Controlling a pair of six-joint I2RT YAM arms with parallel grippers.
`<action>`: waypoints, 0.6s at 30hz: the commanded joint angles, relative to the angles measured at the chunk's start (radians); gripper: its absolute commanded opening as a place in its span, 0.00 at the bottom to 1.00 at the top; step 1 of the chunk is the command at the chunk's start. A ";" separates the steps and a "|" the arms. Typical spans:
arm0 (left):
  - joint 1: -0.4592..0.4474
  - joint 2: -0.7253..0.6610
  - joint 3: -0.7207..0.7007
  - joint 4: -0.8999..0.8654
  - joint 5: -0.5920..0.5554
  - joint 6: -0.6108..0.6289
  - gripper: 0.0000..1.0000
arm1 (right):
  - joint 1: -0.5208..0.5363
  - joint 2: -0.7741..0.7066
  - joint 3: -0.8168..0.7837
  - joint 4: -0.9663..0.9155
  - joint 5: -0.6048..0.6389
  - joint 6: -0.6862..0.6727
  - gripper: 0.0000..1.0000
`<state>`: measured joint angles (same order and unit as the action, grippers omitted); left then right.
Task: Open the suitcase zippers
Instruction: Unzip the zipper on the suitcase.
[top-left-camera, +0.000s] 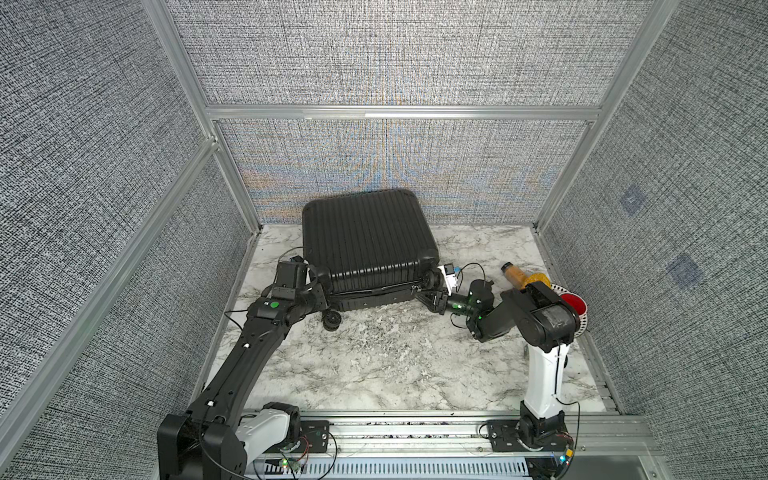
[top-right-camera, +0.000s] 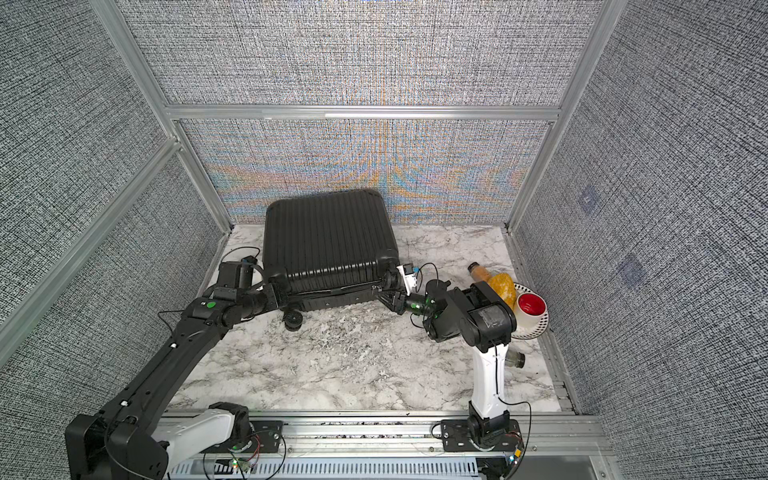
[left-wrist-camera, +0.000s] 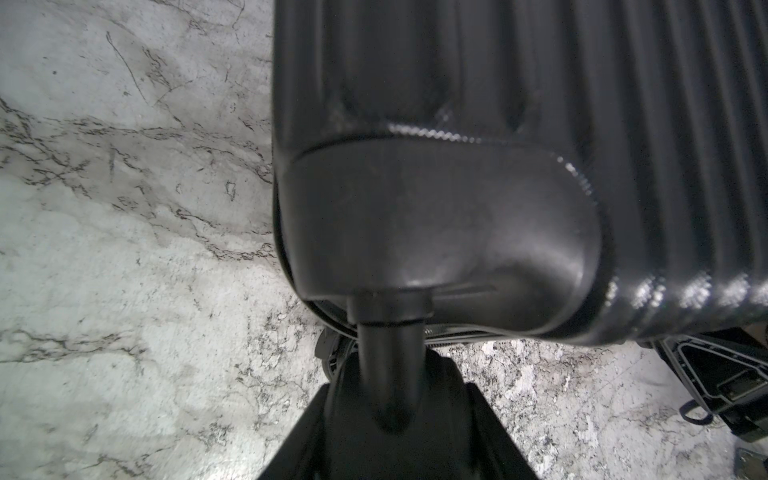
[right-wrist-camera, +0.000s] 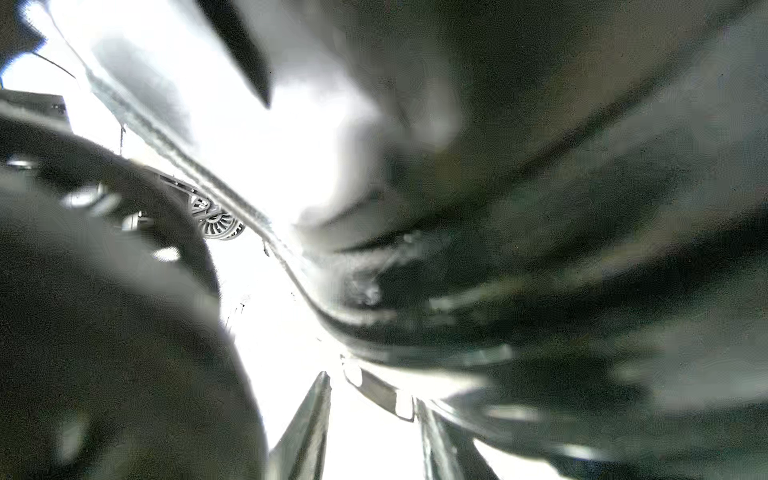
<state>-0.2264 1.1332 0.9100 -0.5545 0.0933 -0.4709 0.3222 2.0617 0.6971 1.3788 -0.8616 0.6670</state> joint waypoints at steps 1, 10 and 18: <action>-0.003 0.004 -0.005 -0.019 0.072 0.043 0.00 | 0.001 0.003 0.010 0.028 0.037 0.003 0.33; -0.002 0.005 -0.002 -0.024 0.066 0.044 0.00 | 0.001 0.002 0.010 0.017 0.039 -0.003 0.17; -0.002 0.005 0.001 -0.032 0.056 0.045 0.00 | 0.000 -0.007 0.007 0.006 0.042 -0.013 0.00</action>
<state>-0.2264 1.1339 0.9096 -0.5533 0.1001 -0.4717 0.3252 2.0602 0.7021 1.3888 -0.8639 0.6556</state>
